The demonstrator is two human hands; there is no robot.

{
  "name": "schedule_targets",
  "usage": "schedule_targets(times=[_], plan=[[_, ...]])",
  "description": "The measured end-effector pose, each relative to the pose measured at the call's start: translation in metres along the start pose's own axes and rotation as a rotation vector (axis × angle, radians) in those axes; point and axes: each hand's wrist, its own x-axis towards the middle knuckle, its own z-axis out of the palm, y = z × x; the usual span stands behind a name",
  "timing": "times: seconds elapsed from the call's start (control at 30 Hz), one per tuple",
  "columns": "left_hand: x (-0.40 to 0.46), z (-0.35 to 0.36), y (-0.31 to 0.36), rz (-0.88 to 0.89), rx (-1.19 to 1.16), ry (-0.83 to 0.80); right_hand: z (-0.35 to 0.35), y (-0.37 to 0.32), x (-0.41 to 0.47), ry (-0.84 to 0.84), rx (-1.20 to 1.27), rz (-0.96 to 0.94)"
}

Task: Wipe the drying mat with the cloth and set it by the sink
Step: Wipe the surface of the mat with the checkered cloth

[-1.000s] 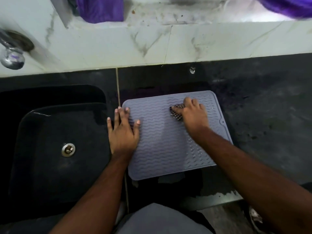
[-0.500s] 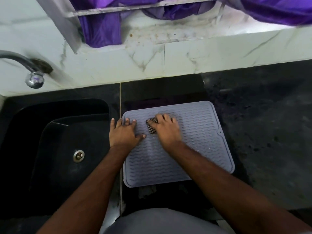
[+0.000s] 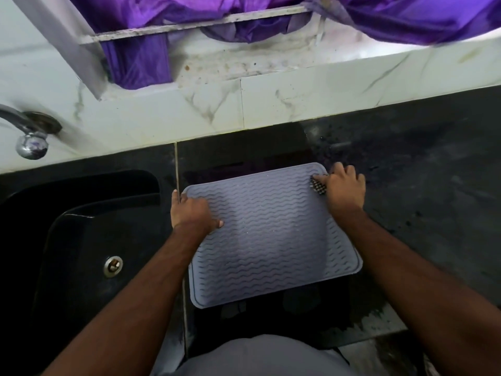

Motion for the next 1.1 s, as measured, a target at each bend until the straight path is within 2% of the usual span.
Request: schedule_targets(times=[0.1,0.27,0.37,0.43,0.5,0.57,0.63,0.7,0.87,0.97,1.03,1.1], plan=[[-0.001,0.002,-0.001,0.019,-0.024,0.023,-0.008,-0.018,-0.005,0.008,-0.002,0.1],[-0.014,0.01,-0.008,0.061,-0.074,0.049,0.001,-0.09,-0.044,-0.106,0.114,-0.037],[-0.024,0.019,-0.024,0.12,-0.124,0.064,-0.001,-0.121,-0.062,-0.076,0.161,-0.075],[-0.029,0.027,-0.04,0.17,-0.205,0.064,-0.011,-0.141,-0.071,-0.04,0.293,-0.173],[-0.035,0.036,-0.054,0.21,-0.255,0.054,-0.015,-0.168,-0.088,-0.049,0.351,-0.368],[-0.04,0.048,-0.065,0.215,-0.25,0.071,-0.009,-0.192,-0.107,-0.108,0.315,-0.551],[-0.045,0.056,-0.07,0.202,-0.277,0.093,-0.003,-0.193,-0.114,-0.121,0.246,-0.62],[-0.047,0.061,-0.069,0.197,-0.319,0.108,-0.001,-0.175,-0.104,-0.078,0.21,-0.595],[-0.053,0.066,-0.068,0.179,-0.436,0.138,-0.003,-0.119,-0.078,-0.03,0.13,-0.356],[-0.053,0.072,-0.07,0.192,-0.445,0.147,-0.015,-0.124,-0.074,-0.032,0.046,-0.218],[-0.052,0.074,-0.07,0.199,-0.45,0.148,-0.027,-0.146,-0.08,-0.02,0.088,-0.213],[-0.052,0.076,-0.072,0.202,-0.473,0.161,-0.038,-0.179,-0.093,-0.035,0.234,-0.331]])
